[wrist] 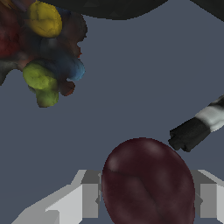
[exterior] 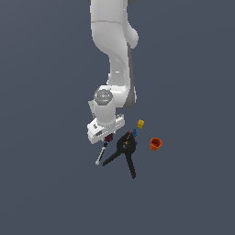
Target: Pick up a designated object from a clutter of objects.
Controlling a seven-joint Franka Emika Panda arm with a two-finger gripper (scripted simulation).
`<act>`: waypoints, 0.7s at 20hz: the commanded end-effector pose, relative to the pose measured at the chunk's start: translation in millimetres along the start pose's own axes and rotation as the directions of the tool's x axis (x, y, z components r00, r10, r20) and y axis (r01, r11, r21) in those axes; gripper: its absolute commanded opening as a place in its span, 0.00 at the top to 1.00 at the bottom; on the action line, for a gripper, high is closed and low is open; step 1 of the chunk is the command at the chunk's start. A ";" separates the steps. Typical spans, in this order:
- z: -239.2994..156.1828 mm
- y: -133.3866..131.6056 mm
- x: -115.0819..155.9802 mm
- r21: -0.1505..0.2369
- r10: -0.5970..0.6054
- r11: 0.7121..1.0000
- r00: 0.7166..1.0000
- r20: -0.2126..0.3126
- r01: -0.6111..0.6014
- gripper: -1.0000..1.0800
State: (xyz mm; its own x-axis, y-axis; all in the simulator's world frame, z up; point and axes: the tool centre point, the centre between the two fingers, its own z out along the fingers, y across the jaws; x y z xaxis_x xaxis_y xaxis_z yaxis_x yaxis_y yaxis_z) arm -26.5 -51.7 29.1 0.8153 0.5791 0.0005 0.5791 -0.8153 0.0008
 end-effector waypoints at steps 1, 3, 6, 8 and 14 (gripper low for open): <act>0.8 -0.7 0.3 0.001 -0.001 1.000 1.000 0.000 0.001 1.00; 0.8 -0.7 0.3 0.001 -0.001 1.000 1.000 0.000 0.001 1.00; -0.2 -0.1 0.1 0.000 0.000 1.000 1.000 0.000 0.000 1.00; -2.1 -1.0 0.7 0.000 0.000 1.000 1.000 0.000 0.000 1.00; -19.3 -8.7 6.4 0.000 0.000 1.000 1.000 0.000 0.000 1.00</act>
State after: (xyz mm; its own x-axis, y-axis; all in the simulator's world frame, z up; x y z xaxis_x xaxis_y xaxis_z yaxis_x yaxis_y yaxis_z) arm -27.0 -44.0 42.5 0.8155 0.5787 -0.0006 0.5787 -0.8155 0.0000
